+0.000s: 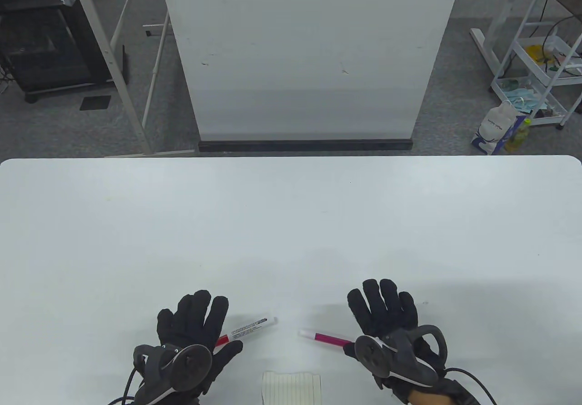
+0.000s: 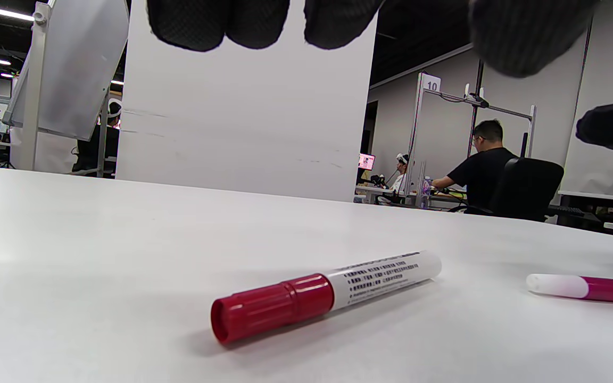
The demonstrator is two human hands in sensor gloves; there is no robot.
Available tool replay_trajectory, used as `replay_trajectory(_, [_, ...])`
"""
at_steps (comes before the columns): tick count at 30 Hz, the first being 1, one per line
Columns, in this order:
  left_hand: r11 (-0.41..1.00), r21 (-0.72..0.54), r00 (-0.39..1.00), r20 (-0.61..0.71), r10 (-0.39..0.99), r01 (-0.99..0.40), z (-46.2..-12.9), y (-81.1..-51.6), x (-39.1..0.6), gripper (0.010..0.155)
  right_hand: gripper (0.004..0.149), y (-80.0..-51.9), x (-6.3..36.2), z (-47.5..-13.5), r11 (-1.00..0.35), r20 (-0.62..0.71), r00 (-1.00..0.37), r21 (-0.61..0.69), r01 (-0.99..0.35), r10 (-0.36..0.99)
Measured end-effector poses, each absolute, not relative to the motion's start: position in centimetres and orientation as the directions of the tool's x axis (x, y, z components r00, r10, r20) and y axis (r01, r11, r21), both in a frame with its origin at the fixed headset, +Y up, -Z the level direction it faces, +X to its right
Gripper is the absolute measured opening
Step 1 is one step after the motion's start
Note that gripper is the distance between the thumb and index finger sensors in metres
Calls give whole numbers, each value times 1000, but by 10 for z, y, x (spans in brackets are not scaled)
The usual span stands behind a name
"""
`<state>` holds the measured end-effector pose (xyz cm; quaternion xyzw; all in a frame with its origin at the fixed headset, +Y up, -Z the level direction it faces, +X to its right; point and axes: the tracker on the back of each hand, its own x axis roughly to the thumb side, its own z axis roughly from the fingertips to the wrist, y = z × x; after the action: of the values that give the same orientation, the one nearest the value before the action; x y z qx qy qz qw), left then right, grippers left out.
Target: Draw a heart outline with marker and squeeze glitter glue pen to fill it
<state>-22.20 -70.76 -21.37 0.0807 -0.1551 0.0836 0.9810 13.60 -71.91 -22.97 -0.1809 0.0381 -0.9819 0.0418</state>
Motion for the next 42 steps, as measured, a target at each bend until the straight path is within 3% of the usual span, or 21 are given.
replay_trajectory(30, [983, 103, 939, 326, 112, -153, -215, -713, -216, 82, 93, -719, 133, -229, -995, 365, -926, -57, 77, -93])
replay_trajectory(42, [998, -41, 956, 285, 65, -55, -229, -734, -206, 80, 92, -720, 132, -228, -995, 371, -924, -42, 87, -96])
